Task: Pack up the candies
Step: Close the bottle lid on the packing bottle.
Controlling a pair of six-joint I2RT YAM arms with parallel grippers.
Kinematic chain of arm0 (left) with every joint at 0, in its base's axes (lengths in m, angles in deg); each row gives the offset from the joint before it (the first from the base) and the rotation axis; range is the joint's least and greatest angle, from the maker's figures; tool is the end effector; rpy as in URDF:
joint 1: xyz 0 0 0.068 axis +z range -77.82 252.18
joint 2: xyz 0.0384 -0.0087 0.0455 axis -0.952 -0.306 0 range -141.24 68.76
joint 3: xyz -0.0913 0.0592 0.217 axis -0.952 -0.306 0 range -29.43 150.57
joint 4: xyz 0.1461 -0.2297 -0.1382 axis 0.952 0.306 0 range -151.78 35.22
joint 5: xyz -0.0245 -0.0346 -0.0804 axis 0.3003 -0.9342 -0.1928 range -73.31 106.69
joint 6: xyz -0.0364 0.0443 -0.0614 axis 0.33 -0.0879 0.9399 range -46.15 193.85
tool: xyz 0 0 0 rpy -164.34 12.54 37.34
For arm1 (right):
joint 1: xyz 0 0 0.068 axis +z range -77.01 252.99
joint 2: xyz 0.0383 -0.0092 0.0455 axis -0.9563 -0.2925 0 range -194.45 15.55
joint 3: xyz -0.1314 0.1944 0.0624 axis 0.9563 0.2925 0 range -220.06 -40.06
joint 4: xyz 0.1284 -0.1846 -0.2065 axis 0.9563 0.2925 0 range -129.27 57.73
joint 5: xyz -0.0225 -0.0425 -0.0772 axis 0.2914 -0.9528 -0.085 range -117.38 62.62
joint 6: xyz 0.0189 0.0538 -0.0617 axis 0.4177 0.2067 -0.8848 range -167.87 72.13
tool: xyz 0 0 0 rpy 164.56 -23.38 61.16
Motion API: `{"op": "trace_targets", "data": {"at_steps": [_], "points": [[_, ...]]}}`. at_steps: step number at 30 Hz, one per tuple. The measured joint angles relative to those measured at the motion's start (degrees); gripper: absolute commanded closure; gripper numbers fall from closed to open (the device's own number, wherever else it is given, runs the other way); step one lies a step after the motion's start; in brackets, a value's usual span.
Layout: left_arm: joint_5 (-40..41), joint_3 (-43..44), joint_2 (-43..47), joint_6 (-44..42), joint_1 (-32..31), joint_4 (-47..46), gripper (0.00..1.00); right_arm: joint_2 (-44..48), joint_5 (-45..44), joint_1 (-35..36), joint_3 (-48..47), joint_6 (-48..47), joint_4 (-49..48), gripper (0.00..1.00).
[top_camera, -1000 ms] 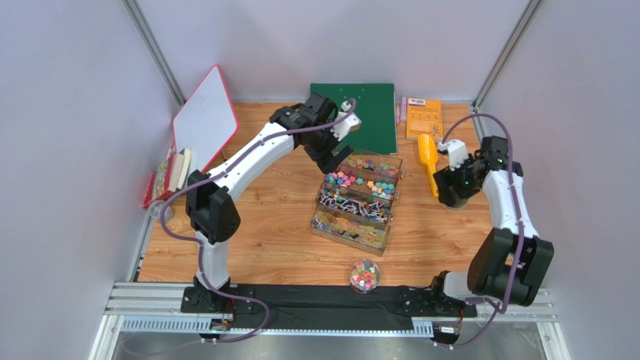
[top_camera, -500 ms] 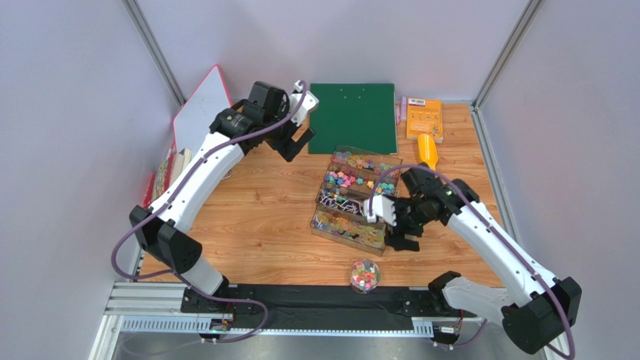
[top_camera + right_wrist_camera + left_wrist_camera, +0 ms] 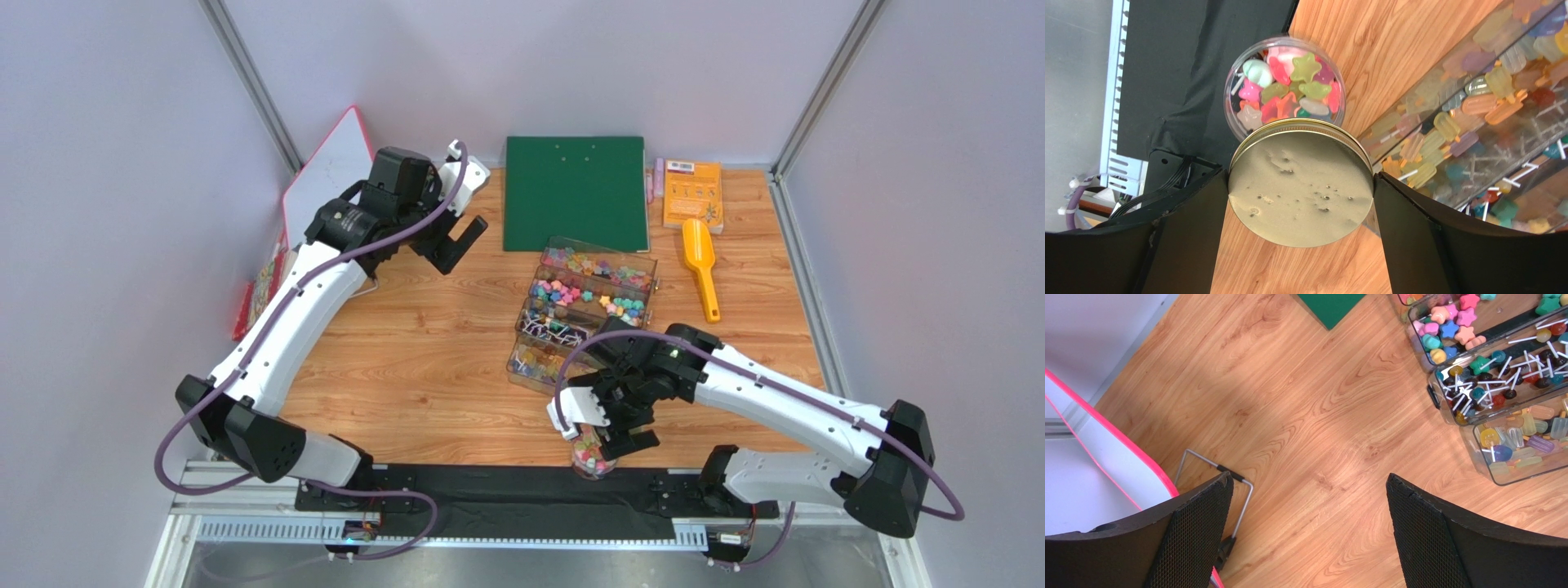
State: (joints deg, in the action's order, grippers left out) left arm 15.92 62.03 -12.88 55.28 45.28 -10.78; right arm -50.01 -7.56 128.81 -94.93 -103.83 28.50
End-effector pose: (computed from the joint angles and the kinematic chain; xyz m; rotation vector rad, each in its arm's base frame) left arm 0.3332 -0.1701 0.3555 0.8919 2.1105 -0.0909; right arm 0.1197 0.2206 0.1900 -2.4285 1.5831 0.5061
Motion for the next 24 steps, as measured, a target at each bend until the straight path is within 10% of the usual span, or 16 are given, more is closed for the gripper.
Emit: {"op": "trace_targets", "data": {"at_steps": [24], "points": [[-0.6, -6.1, 4.2, -0.9, 0.8, -6.4, 0.0, -8.8, -1.8, 10.8, 0.5, 2.3, -4.9, 0.18]]}}
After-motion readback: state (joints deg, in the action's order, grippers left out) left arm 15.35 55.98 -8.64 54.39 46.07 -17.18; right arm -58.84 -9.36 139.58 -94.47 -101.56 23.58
